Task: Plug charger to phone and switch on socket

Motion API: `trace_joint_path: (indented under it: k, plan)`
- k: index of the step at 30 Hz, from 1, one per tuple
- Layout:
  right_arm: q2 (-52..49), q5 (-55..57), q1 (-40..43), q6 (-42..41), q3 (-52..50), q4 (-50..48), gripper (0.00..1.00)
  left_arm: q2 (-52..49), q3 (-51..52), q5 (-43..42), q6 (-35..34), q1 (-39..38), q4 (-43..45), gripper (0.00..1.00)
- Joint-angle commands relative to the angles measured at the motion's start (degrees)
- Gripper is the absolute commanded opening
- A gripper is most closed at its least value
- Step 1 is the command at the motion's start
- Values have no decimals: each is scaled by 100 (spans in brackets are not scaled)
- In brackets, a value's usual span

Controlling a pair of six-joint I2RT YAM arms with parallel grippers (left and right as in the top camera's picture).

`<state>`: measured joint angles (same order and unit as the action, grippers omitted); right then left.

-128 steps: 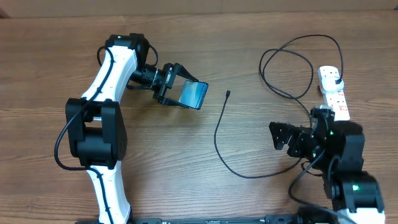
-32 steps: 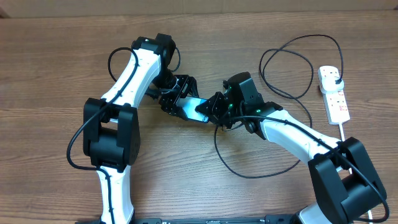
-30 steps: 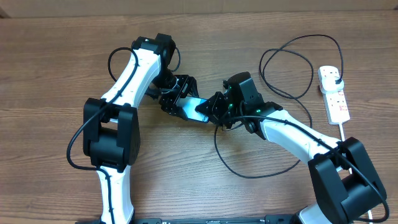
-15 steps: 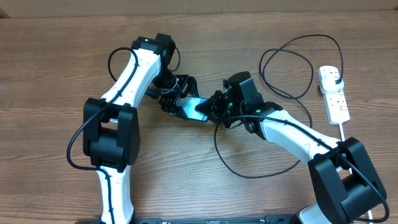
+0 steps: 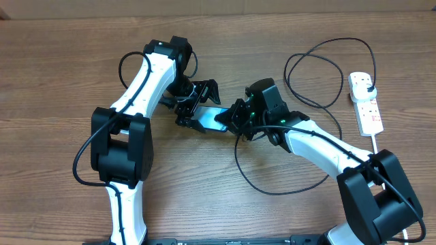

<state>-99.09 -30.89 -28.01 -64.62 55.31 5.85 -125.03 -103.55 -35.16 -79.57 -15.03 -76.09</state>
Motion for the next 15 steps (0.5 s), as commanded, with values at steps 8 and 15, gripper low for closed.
trace_joint_path:
  k: [8,15]
  plan:
    - [463,-173,750,365,103,96,4,-17,-133,-874,1971,46,1088,100]
    - [1056,-175,1471,505,103,332,4,-17,-133,-3335,3327,129,3351,100]
